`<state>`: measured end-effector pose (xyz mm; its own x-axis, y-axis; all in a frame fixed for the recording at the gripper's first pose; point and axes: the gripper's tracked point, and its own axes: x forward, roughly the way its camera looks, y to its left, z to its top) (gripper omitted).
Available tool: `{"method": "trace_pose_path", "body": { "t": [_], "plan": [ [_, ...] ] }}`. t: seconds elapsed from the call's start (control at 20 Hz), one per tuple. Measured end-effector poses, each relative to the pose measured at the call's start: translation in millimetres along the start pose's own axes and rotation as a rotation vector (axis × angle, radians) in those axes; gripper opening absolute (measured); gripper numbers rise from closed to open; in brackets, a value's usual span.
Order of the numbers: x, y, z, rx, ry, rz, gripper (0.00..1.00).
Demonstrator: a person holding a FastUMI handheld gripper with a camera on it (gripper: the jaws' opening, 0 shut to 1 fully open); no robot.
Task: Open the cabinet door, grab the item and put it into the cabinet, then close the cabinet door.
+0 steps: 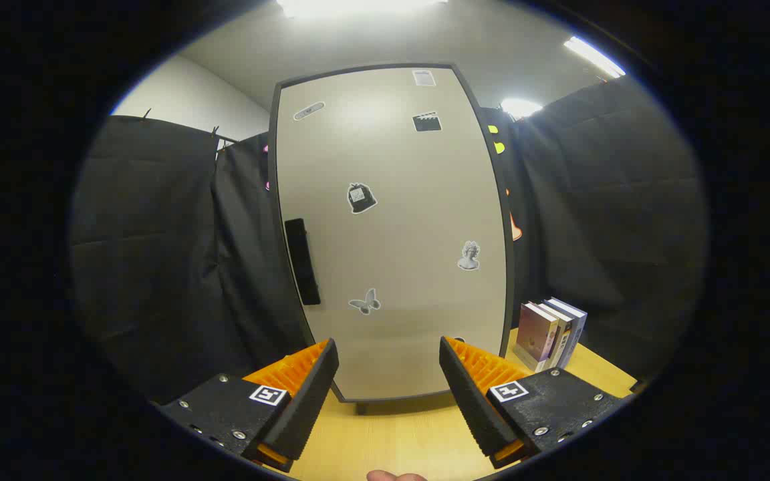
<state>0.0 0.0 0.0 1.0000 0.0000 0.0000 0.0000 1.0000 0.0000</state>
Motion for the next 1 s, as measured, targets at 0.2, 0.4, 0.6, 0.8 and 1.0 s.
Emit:
{"method": "trace_pose_path", "body": {
  "t": [0.2, 0.4, 0.6, 0.8, 1.0],
  "plan": [
    [-0.7, 0.7, 7.0, -0.006, -0.028, 0.0, 0.94],
    [-1.9, 1.6, 8.8, -0.011, -0.031, 0.008, 0.95],
    [-1.5, 1.4, 8.9, -0.016, -0.028, 0.012, 0.95],
    [-0.6, 1.8, 8.1, -0.007, -0.024, 0.013, 0.95],
    [1.5, 3.1, 5.1, -0.017, -0.013, 0.017, 0.94]
  ]
}}
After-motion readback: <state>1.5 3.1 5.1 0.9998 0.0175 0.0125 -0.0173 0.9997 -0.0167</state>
